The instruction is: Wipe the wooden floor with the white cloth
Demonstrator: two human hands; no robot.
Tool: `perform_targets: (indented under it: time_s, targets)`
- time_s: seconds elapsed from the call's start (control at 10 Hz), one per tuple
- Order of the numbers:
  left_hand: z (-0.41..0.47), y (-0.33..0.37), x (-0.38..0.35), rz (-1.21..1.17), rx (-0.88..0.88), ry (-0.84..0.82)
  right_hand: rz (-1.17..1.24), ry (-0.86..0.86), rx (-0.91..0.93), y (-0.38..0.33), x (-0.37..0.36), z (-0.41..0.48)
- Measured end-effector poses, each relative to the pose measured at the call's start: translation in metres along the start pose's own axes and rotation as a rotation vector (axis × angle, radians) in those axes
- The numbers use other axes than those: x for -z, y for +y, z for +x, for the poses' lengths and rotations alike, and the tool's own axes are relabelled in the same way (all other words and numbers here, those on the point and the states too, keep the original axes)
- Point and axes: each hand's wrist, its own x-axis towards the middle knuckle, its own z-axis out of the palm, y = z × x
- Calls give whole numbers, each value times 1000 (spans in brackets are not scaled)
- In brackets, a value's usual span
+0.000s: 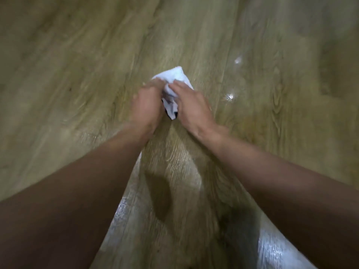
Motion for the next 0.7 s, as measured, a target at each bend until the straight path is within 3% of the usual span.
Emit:
perform_targets:
  time_s: [0.1, 0.2, 0.3, 0.4, 0.5, 0.6, 0.7]
  targets:
    - [-33, 13, -22, 133, -111, -104, -75, -31, 63, 33, 34, -34]
    - [-17, 29, -41, 298, -189, -198, -87, 84, -58, 48, 51, -27]
    - [18, 41, -38, 263, -105, -185, -9, 109, -200, 24, 37, -2]
    - [11, 38, -38, 131, -35, -158, -113, 96, -118, 18, 19, -19]
    - [-26, 43, -49, 139, -183, -207, -188, 20, 13, 52, 48, -68]
    - [-27, 59, -59, 173, -298, -318, -180, 71, -66, 75, 77, -68]
    - [-5, 75, -60, 131, -201, -258, -248, 78, -156, 59, 67, -51]
